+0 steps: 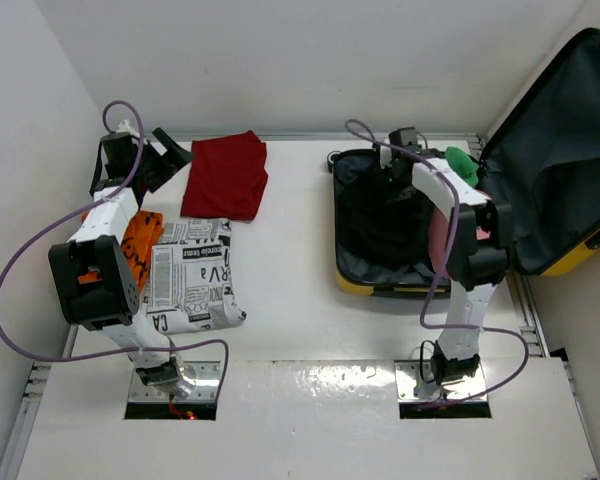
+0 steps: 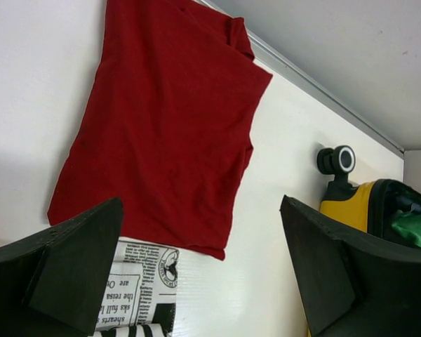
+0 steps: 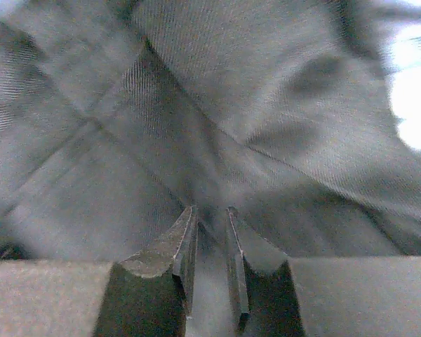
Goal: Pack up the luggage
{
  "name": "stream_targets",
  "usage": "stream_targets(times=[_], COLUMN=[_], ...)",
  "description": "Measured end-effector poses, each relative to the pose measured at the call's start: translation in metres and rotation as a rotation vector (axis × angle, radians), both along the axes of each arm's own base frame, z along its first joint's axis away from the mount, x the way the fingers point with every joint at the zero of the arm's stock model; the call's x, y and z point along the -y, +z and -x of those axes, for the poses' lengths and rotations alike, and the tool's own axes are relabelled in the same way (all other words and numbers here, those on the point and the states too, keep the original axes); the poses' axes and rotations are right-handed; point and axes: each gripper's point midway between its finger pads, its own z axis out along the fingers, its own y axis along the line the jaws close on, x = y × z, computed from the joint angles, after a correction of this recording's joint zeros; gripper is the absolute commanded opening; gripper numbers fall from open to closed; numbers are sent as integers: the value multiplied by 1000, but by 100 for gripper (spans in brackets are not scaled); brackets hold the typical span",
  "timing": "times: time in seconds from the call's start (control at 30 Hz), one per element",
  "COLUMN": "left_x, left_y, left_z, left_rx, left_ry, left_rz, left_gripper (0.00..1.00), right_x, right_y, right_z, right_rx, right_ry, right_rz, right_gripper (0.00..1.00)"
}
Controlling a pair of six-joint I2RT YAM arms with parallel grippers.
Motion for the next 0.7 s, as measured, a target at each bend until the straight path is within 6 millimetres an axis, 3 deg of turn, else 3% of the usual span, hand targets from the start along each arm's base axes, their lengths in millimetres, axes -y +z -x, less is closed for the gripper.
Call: stream_targets(times=[0.13, 0.2, 0.27, 0.3, 0.37, 0.43, 0.53, 0.7], left_x=[0, 1, 1, 2, 4, 6, 7, 9], left_y=[-1, 0, 1, 1, 2, 2, 2, 2], left_z=[-1, -2, -2, -3, -3, -3, -4, -4], left_rx=[-1, 6, 11, 13, 16, 17, 18, 17], left_ry=[-2, -4, -5, -7, -10, -14, -17, -17], left_rz=[0, -1, -2, -3, -3, -3, -3, -5], left_gripper=[100, 100, 100, 100, 100, 100, 100, 100], right_x=[20, 49, 80, 97, 129, 159, 192, 216], right_y=[68, 115, 152, 166, 185, 187, 168, 122], right_z=[-22, -36, -45, -49, -56, -58, -59, -66], right_rx=[199, 350, 462, 503, 560, 570, 531, 423], right_ry=[-70, -150, -233, -278, -372, -459, -555, -639], right_rz=[-18, 0, 30, 45, 76, 103, 129, 115], right_gripper=[13, 13, 21, 27, 28, 28, 28, 28])
